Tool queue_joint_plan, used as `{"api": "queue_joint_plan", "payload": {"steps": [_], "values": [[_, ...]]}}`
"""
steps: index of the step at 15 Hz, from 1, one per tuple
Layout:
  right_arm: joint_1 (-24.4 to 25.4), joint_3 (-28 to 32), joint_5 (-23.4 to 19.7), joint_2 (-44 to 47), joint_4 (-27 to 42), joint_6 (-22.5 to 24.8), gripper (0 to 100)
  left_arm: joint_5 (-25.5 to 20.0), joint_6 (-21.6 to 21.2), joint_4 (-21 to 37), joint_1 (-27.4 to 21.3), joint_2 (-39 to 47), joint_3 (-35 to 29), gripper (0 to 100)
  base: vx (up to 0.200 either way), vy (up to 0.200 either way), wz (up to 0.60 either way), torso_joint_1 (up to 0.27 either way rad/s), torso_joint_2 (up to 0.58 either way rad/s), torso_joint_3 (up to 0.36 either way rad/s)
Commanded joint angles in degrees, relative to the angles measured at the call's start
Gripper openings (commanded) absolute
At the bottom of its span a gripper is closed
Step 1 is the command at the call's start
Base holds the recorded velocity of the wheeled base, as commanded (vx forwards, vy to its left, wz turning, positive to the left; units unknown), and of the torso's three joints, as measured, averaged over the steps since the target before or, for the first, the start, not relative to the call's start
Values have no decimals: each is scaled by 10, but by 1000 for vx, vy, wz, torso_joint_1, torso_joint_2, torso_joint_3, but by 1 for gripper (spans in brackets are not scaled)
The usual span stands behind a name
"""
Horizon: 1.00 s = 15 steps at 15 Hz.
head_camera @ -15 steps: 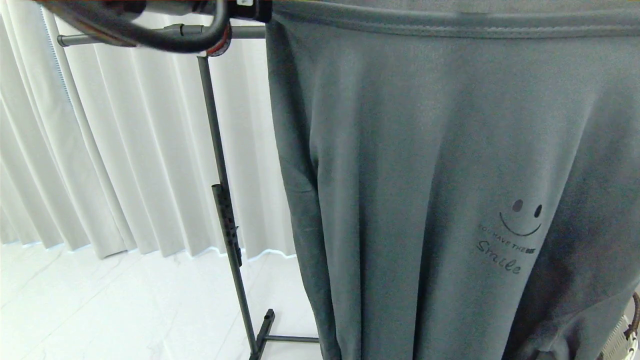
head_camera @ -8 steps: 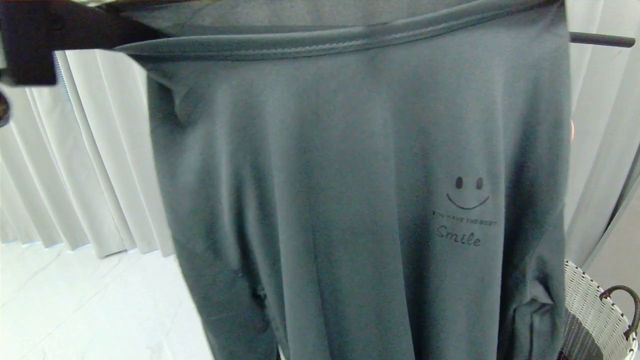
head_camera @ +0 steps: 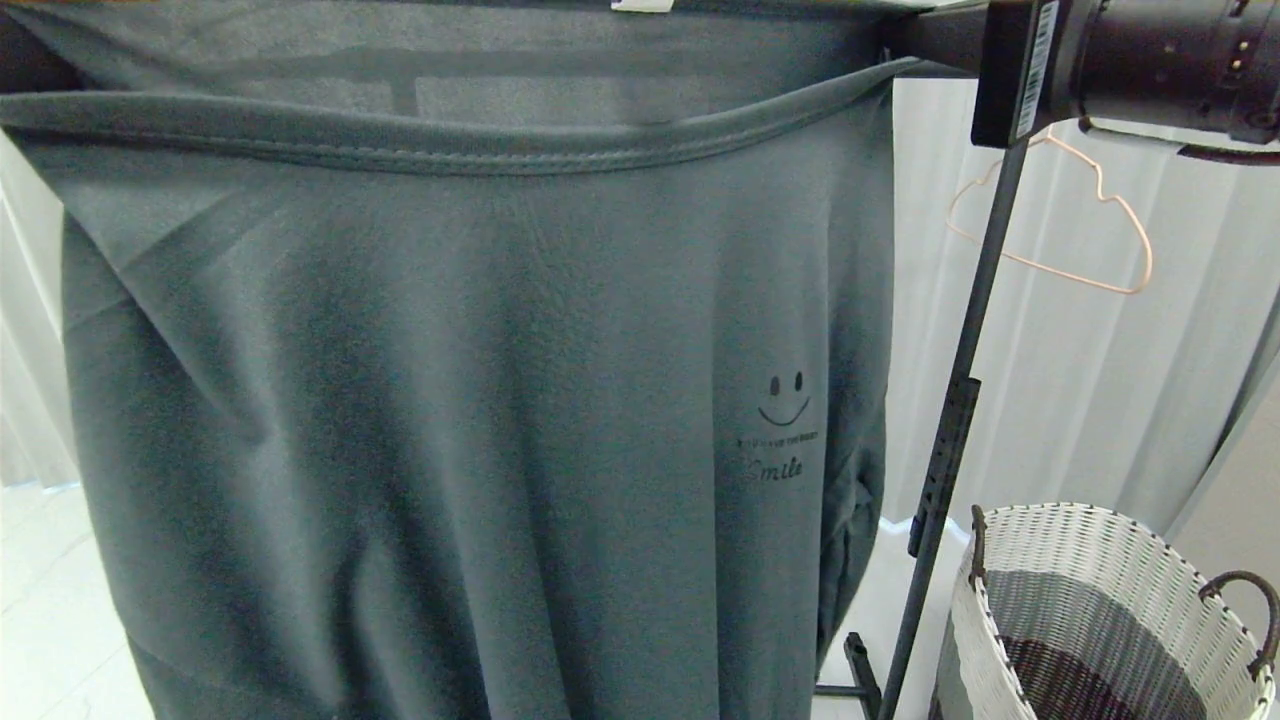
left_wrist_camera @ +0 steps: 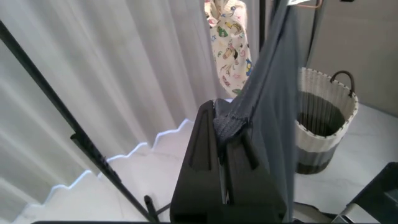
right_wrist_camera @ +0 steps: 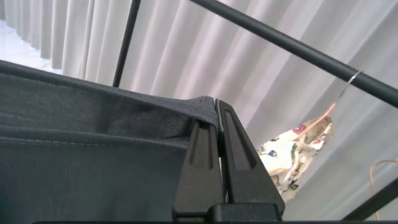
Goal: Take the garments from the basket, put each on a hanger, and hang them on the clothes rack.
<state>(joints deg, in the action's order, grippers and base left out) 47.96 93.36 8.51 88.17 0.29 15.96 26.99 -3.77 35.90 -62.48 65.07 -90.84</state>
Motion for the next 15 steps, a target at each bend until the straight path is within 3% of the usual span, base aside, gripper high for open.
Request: {"api": "queue_joint_plan", "payload": {"steps": [1,6,8,9,11,15], "values": [[-1,2,3,6,2,0,0,0,-1,0,-3,-4,1,0,0,0,0,0,0,0],[-39,-34,12,-67,59,0,0,-4,-5,-2,6,34,-12,0,0,0,0,0,0,0],[-39,-47,12,-110,108,0,0,-60,-5,-7,54,82,-52,0,0,0,0,0,0,0],[-39,-48,12,-132,135,0,0,-107,-17,-7,88,109,-85,0,0,0,0,0,0,0],[-39,-53,12,-174,184,0,0,-158,-59,-7,157,158,-134,0,0,0,0,0,0,0],[-39,-81,12,-218,219,-4,0,-179,-67,-7,167,188,-165,0,0,0,0,0,0,0]]}}
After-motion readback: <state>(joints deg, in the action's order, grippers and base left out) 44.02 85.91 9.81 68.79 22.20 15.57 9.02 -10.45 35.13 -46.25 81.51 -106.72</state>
